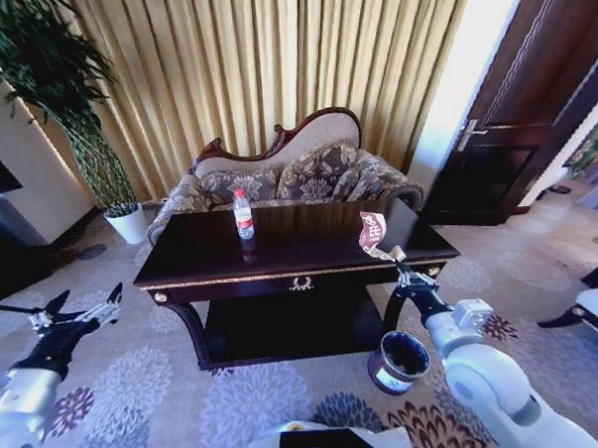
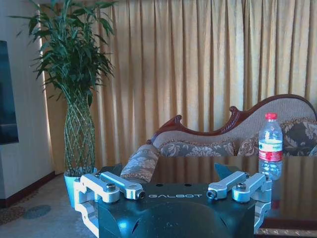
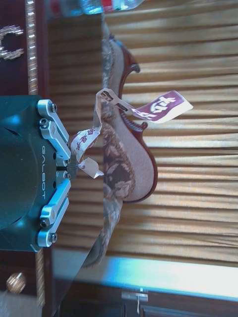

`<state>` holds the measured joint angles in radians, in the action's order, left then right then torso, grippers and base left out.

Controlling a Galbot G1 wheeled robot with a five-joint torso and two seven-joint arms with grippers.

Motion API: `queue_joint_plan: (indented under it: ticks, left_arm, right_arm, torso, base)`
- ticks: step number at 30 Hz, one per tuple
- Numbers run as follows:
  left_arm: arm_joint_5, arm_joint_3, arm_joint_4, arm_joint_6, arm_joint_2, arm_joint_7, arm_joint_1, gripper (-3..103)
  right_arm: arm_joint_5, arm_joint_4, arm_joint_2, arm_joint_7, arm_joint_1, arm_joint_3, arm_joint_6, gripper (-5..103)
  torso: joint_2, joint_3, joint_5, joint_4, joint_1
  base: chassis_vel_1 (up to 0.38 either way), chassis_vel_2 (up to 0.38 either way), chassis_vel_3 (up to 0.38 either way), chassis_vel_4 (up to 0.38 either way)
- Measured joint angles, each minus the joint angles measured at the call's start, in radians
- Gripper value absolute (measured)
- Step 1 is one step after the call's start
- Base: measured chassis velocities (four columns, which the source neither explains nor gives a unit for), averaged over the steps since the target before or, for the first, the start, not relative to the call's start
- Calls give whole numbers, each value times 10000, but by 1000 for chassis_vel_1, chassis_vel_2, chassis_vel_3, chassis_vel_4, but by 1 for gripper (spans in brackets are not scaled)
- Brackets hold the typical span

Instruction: Move to the front of the table and place the trash on the table into the trash bin.

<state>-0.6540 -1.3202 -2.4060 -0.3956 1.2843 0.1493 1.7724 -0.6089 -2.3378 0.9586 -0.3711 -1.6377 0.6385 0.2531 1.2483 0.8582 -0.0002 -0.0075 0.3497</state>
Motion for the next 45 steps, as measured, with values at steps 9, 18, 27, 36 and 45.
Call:
queue_joint_plan:
  ticks: [9,18,27,36,45]
  left_arm:
    - [-57,-114,90,298,3,157,119,100]
    - [-236,-194,311,768,21,435,218,100]
    - [-316,-322,374,878,-9,499,242,100]
    - [-440,-160,224,868,134,497,77,100]
    - [-447,-212,194,950,203,522,161,100]
  right_arm:
    - [177,2255,172,9,311,-143,-171,0]
    - [-381,5351,198,-183,1760,-857,-145,0]
    - [393,7866,328,-184,2702,-1563,-172,0]
    - [860,9962,700,-101,3431,-2039,-197,0]
    - [1153,10729,935,52,3903,-2151,-213,17]
  torso:
    - [4,-2,2,0,-8]
    - [-5,3,1,3,7]
    - [0,0,1,-2,-1]
    - [0,1,1,-1,-1]
    - [0,0,-1,1,-1]
  base:
    - [86,-89,-84,89]
    - [-5,5,4,-6]
    - [0,0,0,0]
    - [0,0,0,0]
    - [0,0,0,0]
